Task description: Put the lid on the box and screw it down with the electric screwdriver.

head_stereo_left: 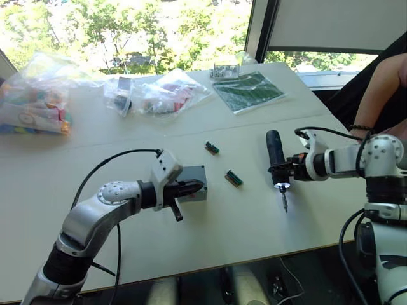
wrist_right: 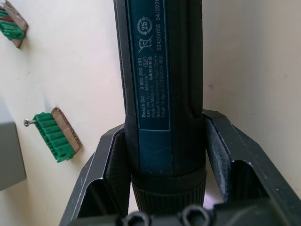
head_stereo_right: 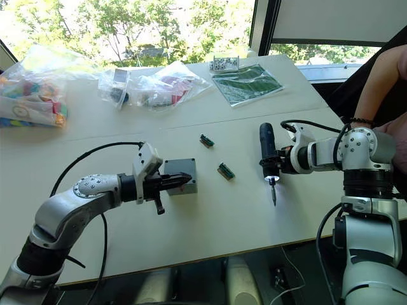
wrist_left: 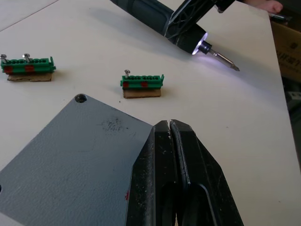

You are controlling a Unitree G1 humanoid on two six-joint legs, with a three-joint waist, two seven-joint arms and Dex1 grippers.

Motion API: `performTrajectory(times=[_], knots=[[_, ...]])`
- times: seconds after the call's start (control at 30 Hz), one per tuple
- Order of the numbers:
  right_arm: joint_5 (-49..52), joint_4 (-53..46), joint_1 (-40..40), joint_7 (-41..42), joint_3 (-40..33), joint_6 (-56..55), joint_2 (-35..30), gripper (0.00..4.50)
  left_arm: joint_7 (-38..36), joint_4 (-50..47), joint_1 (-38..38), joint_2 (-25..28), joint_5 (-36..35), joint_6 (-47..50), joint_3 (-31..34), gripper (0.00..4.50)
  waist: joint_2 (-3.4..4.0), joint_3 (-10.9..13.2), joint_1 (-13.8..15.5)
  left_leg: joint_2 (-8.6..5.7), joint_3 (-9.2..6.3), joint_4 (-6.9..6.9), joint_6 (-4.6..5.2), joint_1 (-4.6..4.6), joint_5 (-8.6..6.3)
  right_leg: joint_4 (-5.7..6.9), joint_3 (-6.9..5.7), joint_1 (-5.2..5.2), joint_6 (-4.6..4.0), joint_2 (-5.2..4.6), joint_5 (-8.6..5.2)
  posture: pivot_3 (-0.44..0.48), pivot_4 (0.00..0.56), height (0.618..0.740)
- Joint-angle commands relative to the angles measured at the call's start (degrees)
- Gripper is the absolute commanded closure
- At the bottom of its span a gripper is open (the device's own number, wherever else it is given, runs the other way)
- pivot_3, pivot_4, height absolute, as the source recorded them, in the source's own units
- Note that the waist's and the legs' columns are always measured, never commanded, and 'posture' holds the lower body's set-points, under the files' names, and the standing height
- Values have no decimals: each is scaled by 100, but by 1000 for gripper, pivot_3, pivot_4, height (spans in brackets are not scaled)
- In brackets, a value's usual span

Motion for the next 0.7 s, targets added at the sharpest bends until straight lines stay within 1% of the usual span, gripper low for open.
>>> performTrajectory(times=[0.03, 0.07, 0.13, 0.2, 0.23, 0.27, 0.3, 0.37, 0.43, 0.5, 0.57, 0.63, 0.7], knots=[[28, -128, -56, -115, -21, 37, 37, 1645, -36, -167, -24, 116, -17, -11, 187, 4500, 0, 0, -1, 0, 0, 0, 0, 0, 0, 0, 0, 0, 0, 0, 0, 0, 150, 740], [30, -149, -54, -107, -1, 37, 22, 1446, -53, -156, -25, 156, -18, -13, 220, 4500, -1, 0, 1, 0, 0, 0, 0, 0, 0, 0, 0, 0, 0, 0, 0, 0, 150, 740], [25, -282, -56, -111, 29, 37, -10, 784, -87, -126, -18, 260, -82, 11, 394, 4500, 0, 0, 4, 0, -1, 0, 0, 0, 0, 0, 0, 2, 0, 0, 0, 0, 150, 740], [-156, -692, -90, -8, 155, 37, -102, 184, -126, -65, -19, 378, -259, 92, 715, 4500, -1, 0, 5, 0, -1, 3, 0, 1, 0, 0, 0, 2, 1, -1, 0, 0, 150, 740], [-285, -911, -107, 79, 270, -47, -179, 28, -134, -23, -24, 425, -324, 124, 854, 4500, -1, 0, 5, 0, -1, 4, 0, 0, 0, 0, 0, 2, 1, -1, 0, 0, 150, 740], [-392, -1080, -141, 197, 358, -193, -250, 28, -137, 19, -28, 468, -377, 153, 980, 4500, 1, 1, 5, 0, -1, 4, 0, 2, 0, 1, 0, 1, 2, 0, -1, 0, 150, 740], [-549, -1494, -235, 787, 593, -895, -459, 28, -169, 179, -9, 565, -499, 193, 1336, 4500, 1, 1, 4, 0, -3, 3, 0, 2, 0, 1, -1, 1, 2, 0, -1, 0, 150, 740], [-703, -2145, -274, 1745, 831, -1913, -695, 28, -202, 423, 52, 711, -635, 237, 1813, 4500, 7, 11, -14, 0, -4, 3, 0, 1, 0, 1, -2, -3, 3, 0, -1, 0, 150, 740], [-738, -2699, -72, 2476, 865, -2667, -698, 28, -249, 618, 179, 852, -590, 197, 2001, 4500, 6, 12, -35, 4, -4, -4, 0, 6, 0, 1, -2, -4, 5, 6, -3, 0, 150, 740], [-766, -3151, 231, 2987, 880, -3256, -609, 28, -320, 759, 309, 956, -483, 113, 2036, 4500, 2, 9, -34, 13, -4, -12, 0, 11, 0, 0, -2, -3, 8, 15, -6, 0, 150, 740], [-571, -3636, 621, 3270, 948, -3383, -406, 28, -345, 890, 428, 991, -367, 47, 1951, 4500, -3, 9, -8, 16, -6, -15, 0, 13, -1, 0, -3, 1, 15, 18, -11, 0, 150, 740], [-521, -3859, 838, 3403, 995, -3403, -302, 28, -365, 953, 490, 1012, -276, -7, 1869, 4500, -6, 12, 24, 16, -6, -11, -1, 4, 0, -1, -3, 0, 14, 14, -11, 0, 150, 740], [-1081, -4199, 1215, 3683, 1731, -3778, -389, 28, -430, 1000, 620, 1015, -60, -149, 1621, 4500, -6, 14, 48, 7, -5, -2, -3, -4, 0, -1, -3, -2, 12, 1, -10, 0, 150, 740]])
